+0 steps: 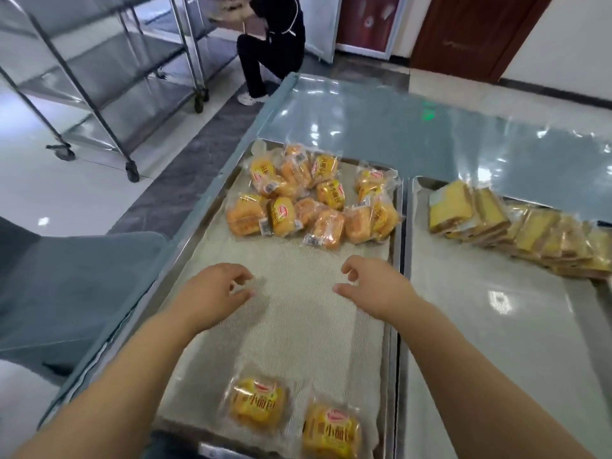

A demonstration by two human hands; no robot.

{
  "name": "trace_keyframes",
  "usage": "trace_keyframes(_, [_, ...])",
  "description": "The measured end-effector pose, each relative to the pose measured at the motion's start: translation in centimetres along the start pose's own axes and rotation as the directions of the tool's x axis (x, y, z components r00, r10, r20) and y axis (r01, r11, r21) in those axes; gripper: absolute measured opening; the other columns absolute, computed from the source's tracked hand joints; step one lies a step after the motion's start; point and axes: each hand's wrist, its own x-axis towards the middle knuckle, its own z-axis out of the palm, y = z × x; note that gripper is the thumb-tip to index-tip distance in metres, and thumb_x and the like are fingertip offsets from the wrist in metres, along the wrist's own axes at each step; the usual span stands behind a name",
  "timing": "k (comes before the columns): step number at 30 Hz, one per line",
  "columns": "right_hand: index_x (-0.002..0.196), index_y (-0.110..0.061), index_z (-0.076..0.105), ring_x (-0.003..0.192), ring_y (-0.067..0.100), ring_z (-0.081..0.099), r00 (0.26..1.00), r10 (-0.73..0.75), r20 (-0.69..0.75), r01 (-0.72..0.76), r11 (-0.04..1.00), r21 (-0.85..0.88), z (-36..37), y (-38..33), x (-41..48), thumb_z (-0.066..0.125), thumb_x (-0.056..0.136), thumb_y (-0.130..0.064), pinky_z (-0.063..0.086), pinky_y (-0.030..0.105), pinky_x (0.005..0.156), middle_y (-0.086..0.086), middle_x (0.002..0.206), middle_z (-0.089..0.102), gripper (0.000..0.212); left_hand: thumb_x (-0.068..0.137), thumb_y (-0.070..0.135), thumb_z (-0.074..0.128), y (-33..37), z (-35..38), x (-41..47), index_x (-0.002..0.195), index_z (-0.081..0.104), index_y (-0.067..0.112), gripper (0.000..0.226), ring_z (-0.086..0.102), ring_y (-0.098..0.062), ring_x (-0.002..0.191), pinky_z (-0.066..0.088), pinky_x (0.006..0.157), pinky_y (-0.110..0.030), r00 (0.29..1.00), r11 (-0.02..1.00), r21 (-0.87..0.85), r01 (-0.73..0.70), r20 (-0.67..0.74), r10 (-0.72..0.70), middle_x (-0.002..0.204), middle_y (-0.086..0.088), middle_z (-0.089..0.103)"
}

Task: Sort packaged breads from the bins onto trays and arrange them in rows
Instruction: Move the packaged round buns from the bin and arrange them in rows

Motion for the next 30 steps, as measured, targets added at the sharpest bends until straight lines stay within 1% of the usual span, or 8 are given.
trace_keyframes(3, [0.127, -0.025, 0.05, 0.103, 0.017, 0.058, 0.994, 0.034, -0.107, -0.028, 0.998, 0.053, -0.9, -0.4, 4.1, 0.059, 0.089, -0.045, 0.051, 0.037, 0.084, -0.005, 0.117, 0.058, 0.044, 0.088, 0.033, 0.063, -0.1, -1.3, 2.9, 0.127, 0.053, 0.023, 0.041, 0.054, -0.013, 0.104, 0.044, 0.09, -0.027, 0.994, 0.999, -0.038, 0.038, -0.098, -0.041, 0.123, 0.004, 0.054])
trace_keyframes(7, [0.129, -0.025, 0.042, 0.088, 0.023, 0.064, 0.979, 0.122, -0.165, -0.083, 0.97, 0.227, -0.5, -0.5, 8.5, 0.058, 0.082, -0.049, 0.056, 0.044, 0.075, 0.0, 0.104, 0.061, 0.055, 0.088, 0.035, 0.059, -1.0, -2.2, 7.0, 0.136, 0.042, 0.02, 0.053, 0.036, -0.027, 0.127, 0.028, 0.106, -0.037, 0.964, 0.994, 0.08, 0.077, -0.261, -0.054, 0.138, -0.005, 0.043])
trace_keyframes(13, [0.14, -0.006, 0.025, 0.104, 0.031, 0.06, 0.956, 0.266, -0.125, -0.228, 0.939, 0.258, 1.3, -1.8, 10.6, 0.057, 0.092, -0.033, 0.051, 0.043, 0.085, 0.013, 0.121, 0.056, 0.064, 0.094, 0.042, 0.045, -1.9, -2.7, 10.9, 0.147, 0.021, 0.028, 0.061, 0.022, -0.029, 0.136, 0.021, 0.11, -0.047, 0.973, 0.973, 0.176, 0.147, -0.205, -0.11, 0.152, 0.001, 0.028])
trace_keyframes(18, [0.147, -0.011, 0.012, 0.093, 0.023, 0.063, 0.941, 0.303, -0.152, -0.212, 0.875, 0.435, 2.5, -2.4, 10.6, 0.061, 0.09, -0.021, 0.054, 0.042, 0.084, 0.005, 0.105, 0.063, 0.076, 0.094, 0.043, 0.046, -2.0, -3.2, 10.5, 0.136, 0.043, 0.035, 0.043, 0.031, -0.023, 0.119, 0.026, 0.099, -0.04, 0.983, 0.959, 0.273, 0.069, -0.184, -0.018, 0.135, 0.006, 0.041])
trace_keyframes(21, [0.127, -0.02, 0.045, 0.088, 0.016, 0.061, 0.945, 0.279, -0.169, -0.182, 0.881, 0.437, 3.3, -2.6, 9.4, 0.063, 0.088, -0.024, 0.053, 0.041, 0.082, -0.001, 0.1, 0.062, 0.043, 0.091, 0.044, 0.053, -2.4, -2.7, 8.6, 0.127, 0.053, 0.041, 0.036, 0.032, -0.018, 0.11, 0.025, 0.092, -0.034, 0.979, 0.976, 0.218, -0.007, -0.199, 0.052, 0.123, 0.012, 0.047])
trace_keyframes(24, [0.105, -0.025, 0.057, 0.086, 0.012, 0.06, 0.935, 0.287, -0.21, -0.174, 0.884, 0.434, 4.5, -2.5, 7.6, 0.064, 0.086, -0.026, 0.054, 0.042, 0.081, -0.003, 0.102, 0.061, 0.021, 0.086, 0.044, 0.061, -3.6, -1.6, 5.2, 0.116, 0.06, 0.045, 0.03, 0.026, -0.011, 0.105, 0.02, 0.084, -0.029, 0.974, 0.985, 0.155, -0.074, -0.203, 0.105, 0.116, 0.018, 0.046])
trace_keyframes(27, [0.117, -0.021, 0.058, 0.095, 0.014, 0.057, 0.911, 0.288, -0.295, -0.136, 0.885, 0.444, 5.7, -2.8, 4.9, 0.067, 0.085, -0.024, 0.051, 0.038, 0.087, -0.003, 0.11, 0.054, 0.033, 0.078, 0.054, 0.06, -5.5, -0.3, 2.0, 0.094, 0.068, 0.046, 0.02, 0.031, -0.014, 0.107, 0.024, 0.084, -0.032, 0.972, 0.987, 0.076, -0.14, -0.18, 0.151, 0.117, 0.022, 0.045])
trace_keyframes(30, [0.124, -0.019, 0.056, 0.091, 0.007, 0.054, 0.89, 0.269, -0.367, -0.068, 0.876, 0.478, 6.5, -3.4, 2.2, 0.07, 0.084, -0.019, 0.046, 0.022, 0.08, -0.005, 0.111, 0.051, 0.042, 0.069, 0.068, 0.042, -6.3, 0.5, 0.1, 0.094, 0.067, 0.045, 0.042, 0.036, -0.013, 0.104, 0.029, 0.085, -0.035, 0.977, 0.99, -0.04, -0.132, -0.174, 0.123, 0.111, 0.025, 0.046])
